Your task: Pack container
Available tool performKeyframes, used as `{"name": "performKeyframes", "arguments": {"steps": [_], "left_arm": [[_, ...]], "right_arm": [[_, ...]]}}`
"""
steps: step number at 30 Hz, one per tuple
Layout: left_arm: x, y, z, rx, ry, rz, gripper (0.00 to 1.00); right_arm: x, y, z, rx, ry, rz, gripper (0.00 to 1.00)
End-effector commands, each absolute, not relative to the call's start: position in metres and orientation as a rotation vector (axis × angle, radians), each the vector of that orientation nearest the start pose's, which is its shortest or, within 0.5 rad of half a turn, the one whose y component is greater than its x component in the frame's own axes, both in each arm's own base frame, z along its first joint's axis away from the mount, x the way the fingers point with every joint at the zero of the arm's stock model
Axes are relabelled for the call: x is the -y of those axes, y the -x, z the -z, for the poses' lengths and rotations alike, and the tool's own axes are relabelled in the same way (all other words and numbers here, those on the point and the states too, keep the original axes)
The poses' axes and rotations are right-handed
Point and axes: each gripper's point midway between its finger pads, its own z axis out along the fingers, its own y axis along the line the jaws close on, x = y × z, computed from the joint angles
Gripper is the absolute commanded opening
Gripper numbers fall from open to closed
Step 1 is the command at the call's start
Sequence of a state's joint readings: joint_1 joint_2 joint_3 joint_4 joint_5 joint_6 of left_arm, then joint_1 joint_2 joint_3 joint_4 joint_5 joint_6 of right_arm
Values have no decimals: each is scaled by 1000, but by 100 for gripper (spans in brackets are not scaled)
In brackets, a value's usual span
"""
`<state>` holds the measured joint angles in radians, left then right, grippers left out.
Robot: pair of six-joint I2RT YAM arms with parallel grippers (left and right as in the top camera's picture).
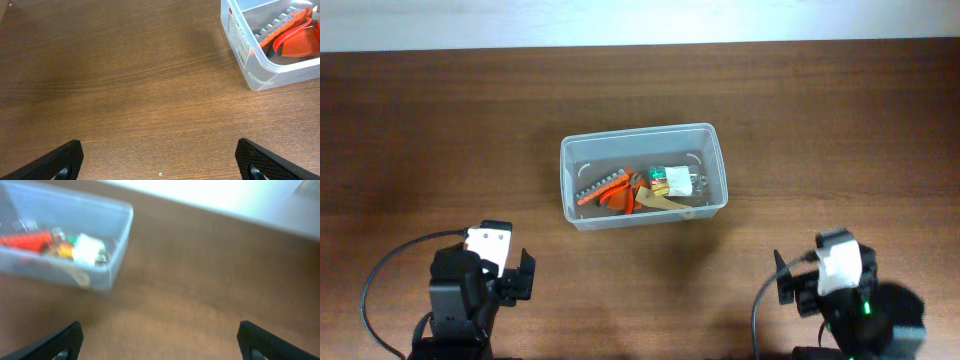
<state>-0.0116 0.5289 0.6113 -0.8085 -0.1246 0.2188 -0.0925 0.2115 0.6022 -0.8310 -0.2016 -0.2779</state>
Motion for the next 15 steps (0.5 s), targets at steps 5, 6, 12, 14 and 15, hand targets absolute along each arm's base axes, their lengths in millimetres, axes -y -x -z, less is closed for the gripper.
{"name": "performKeyframes", "arguments": {"steps": [5,6,12,14,15], "left_arm": [[-21,-213,-163,-2295,-176,-254,99],[-21,-213,-163,-2295,-176,-254,99],[-21,-213,-163,-2295,-176,-254,99],[-21,-213,-163,-2295,-176,-254,99],[-21,-213,-163,-2295,-177,-255,99]], "right_arm": [[-29,-195,-233,-1699,300,-3,99],[-31,-201,-233,-1662,307,-4,99],[-31,-233,-223,-1490,277,35,98],[-25,-238,-213,-1488,217,42,99],[-20,-241,-207,-1497,164,39,99]]}}
